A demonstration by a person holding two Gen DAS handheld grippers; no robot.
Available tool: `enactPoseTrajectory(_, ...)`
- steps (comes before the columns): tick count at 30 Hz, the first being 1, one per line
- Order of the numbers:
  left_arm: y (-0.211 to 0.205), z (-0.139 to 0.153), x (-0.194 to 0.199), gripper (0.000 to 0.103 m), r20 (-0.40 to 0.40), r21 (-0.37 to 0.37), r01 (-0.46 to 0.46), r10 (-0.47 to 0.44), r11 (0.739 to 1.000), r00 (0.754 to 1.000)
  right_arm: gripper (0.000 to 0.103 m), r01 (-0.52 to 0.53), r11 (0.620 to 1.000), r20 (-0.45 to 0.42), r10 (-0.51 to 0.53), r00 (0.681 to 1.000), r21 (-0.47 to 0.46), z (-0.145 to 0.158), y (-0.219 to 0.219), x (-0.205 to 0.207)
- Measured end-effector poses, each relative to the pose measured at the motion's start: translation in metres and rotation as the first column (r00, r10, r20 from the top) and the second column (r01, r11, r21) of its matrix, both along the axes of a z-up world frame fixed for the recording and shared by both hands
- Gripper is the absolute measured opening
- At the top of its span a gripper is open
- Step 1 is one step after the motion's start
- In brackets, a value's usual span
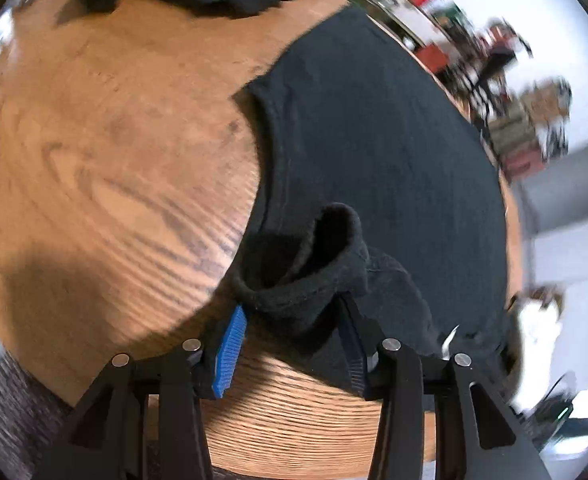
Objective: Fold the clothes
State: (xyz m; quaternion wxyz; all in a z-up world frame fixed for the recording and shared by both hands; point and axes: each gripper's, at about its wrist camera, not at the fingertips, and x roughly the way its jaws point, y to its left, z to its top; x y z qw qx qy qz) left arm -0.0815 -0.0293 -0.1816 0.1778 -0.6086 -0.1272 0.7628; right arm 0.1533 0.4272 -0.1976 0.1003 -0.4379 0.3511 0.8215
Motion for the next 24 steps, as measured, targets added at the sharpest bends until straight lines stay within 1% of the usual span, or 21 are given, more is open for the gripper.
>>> enactPoseTrajectory(2, 0.004, 0.002, -0.005, 0.047, -0.014, -0.014, 0.040, -0.040, 0.999, 0.999, 0.073, -0.046, 0.999, -0.017, 0.046, 0.999, 0.018, 0.000, -0.001, -0.009)
enactPoseTrajectory(4, 0.003, 0.002, -0.011, 0.048, -0.018, -0.012, 0.057, -0.058, 0.998, 0.998, 0.073, -0.095, 0.995, -0.027, 0.096, 0.995, 0.039, 0.000, -0.003, -0.015)
enactPoseTrajectory(6, 0.000, 0.003, -0.016, 0.048, -0.015, -0.022, 0.067, -0.068, 0.997, 0.998, 0.073, -0.132, 0.990, -0.021, 0.133, 0.991, 0.056, 0.000, -0.005, -0.018)
enactPoseTrajectory(8, -0.002, 0.006, -0.020, 0.050, -0.018, -0.052, 0.080, -0.081, 0.995, 0.997, 0.072, -0.157, 0.986, -0.014, 0.158, 0.987, 0.064, 0.000, -0.005, -0.018)
enactPoseTrajectory(11, -0.006, 0.011, -0.022, 0.052, -0.033, -0.061, 0.100, -0.102, 0.993, 0.994, 0.072, -0.191, 0.979, -0.003, 0.192, 0.981, 0.075, 0.000, -0.005, -0.017)
enactPoseTrajectory(14, 0.000, 0.015, -0.027, 0.053, -0.048, -0.080, 0.128, -0.132, 0.989, 0.990, 0.072, -0.203, 0.976, 0.003, 0.204, 0.979, 0.079, 0.000, -0.007, -0.016)
enactPoseTrajectory(18, 0.015, 0.018, -0.032, 0.054, -0.085, -0.119, 0.181, -0.192, 0.976, 0.978, 0.074, -0.230, 0.968, 0.009, 0.231, 0.973, 0.101, 0.000, -0.009, -0.018)
enactPoseTrajectory(21, 0.027, 0.013, -0.038, 0.055, -0.057, -0.113, 0.224, -0.231, 0.968, 0.971, 0.074, -0.234, 0.966, 0.011, 0.235, 0.972, 0.105, 0.000, -0.008, -0.019)
enactPoseTrajectory(22, 0.029, 0.014, -0.036, 0.056, -0.061, -0.112, 0.229, -0.237, 0.967, 0.970, 0.068, -0.237, 0.964, 0.022, 0.236, 0.971, 0.119, 0.001, -0.008, -0.019)
enactPoseTrajectory(23, 0.031, 0.014, -0.034, 0.056, -0.065, -0.110, 0.234, -0.242, 0.966, 0.968, 0.056, -0.243, 0.961, 0.033, 0.241, 0.970, 0.134, 0.001, -0.009, -0.019)
enactPoseTrajectory(24, 0.032, 0.015, -0.032, 0.056, -0.066, -0.106, 0.235, -0.242, 0.966, 0.968, 0.050, -0.248, 0.959, 0.037, 0.245, 0.969, 0.138, 0.000, -0.011, -0.021)
